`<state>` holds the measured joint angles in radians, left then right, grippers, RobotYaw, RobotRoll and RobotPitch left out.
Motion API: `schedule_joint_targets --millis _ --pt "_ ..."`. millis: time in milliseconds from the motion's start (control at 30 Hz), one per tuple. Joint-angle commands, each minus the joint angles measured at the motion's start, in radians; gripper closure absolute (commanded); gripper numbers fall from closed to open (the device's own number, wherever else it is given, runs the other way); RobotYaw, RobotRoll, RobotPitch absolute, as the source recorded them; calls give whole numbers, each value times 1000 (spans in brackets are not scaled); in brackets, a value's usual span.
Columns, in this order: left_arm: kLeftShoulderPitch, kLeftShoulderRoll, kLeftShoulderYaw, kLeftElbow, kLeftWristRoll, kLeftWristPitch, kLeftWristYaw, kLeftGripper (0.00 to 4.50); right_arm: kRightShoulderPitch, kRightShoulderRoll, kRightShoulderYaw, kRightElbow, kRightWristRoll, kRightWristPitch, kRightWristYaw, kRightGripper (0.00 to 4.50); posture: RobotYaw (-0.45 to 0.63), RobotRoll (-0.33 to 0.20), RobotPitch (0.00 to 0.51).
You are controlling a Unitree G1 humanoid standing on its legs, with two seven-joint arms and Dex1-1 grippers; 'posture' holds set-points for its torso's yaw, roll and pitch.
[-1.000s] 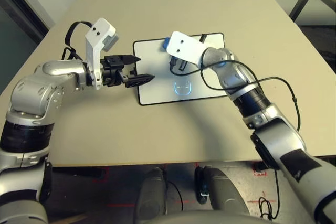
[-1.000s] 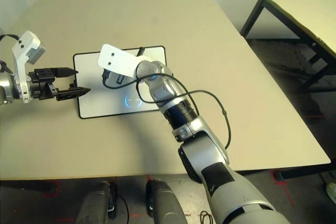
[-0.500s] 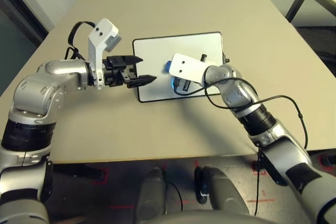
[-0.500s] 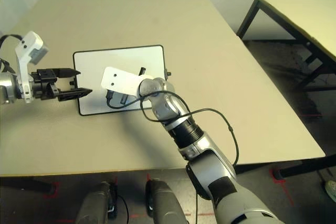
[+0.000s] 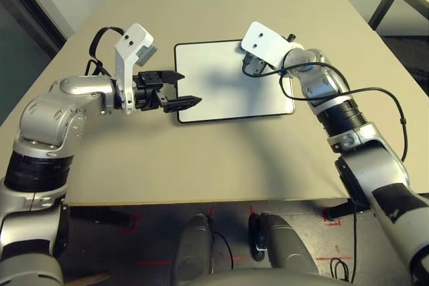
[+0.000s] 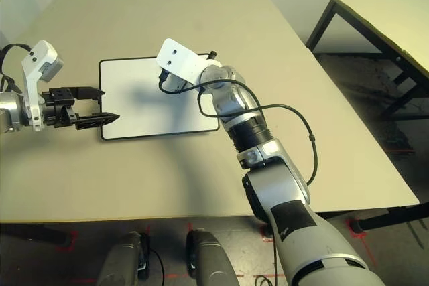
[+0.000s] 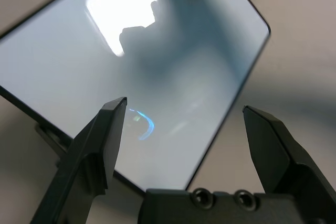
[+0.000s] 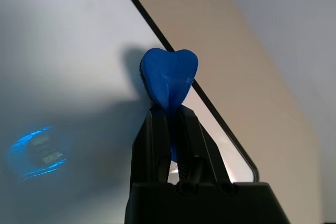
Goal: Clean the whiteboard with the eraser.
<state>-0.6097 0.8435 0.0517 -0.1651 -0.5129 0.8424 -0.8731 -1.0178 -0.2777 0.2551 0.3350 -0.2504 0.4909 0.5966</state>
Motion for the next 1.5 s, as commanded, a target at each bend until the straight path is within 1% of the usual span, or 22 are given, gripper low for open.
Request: schedule_joint_targets --millis 33,167,233,333,467,567,667,800,900,1067,1200,1267,1300,1333,1400,1500 --pt "-3 -23 26 20 13 -31 33 0 -27 -2 -63 -113 55 107 11 4421 -13 0 149" --pt "-8 -56 50 47 25 -72 73 0 -90 -15 -140 -171 92 188 -25 4421 -19 0 146" --pt "-24 -79 69 79 39 -115 108 0 -112 -44 -167 -155 89 211 -48 4421 -23 0 142" --pt "-59 -123 114 145 76 -228 176 0 -115 -92 -196 -95 86 238 -85 4421 -24 0 138" --pt "-86 -170 192 264 122 -394 267 0 -70 -158 -223 -9 81 273 -126 4421 -15 0 132" --pt "-78 -182 230 338 143 -471 307 0 -23 -190 -232 16 87 319 -142 4421 -12 0 130" --pt "-58 -206 285 403 146 -534 365 0 59 -204 -250 1 101 406 -159 4421 -8 0 128" --pt "-21 -239 310 435 142 -570 405 0 148 -192 -238 -39 113 533 -162 4421 -4 0 124" --pt "7 -262 313 453 142 -584 422 0 180 -177 -232 -46 113 560 -183 4421 -3 0 123" --pt "6 -297 310 465 131 -584 446 0 192 -168 -203 9 108 543 -194 4422 0 0 120" --pt "-8 -309 297 464 131 -577 448 0 183 -163 -208 57 114 512 -205 4422 6 0 118" --pt "-14 -313 294 464 130 -572 449 0 174 -150 -234 62 130 513 -218 4422 7 0 119" --pt "-15 -314 293 463 132 -571 449 0 170 -146 -245 65 137 513 -223 3712 6 0 118" --pt "-15 -315 292 463 132 -571 449 0 168 -143 -253 65 145 514 -225 3572 6 0 118" --pt "-16 -318 291 463 133 -569 450 0 164 -140 -272 58 161 512 -230 2926 5 0 119" --pt "-16 -322 292 458 131 -562 460 0 165 -155 -316 21 179 457 -255 1956 -2 0 123"
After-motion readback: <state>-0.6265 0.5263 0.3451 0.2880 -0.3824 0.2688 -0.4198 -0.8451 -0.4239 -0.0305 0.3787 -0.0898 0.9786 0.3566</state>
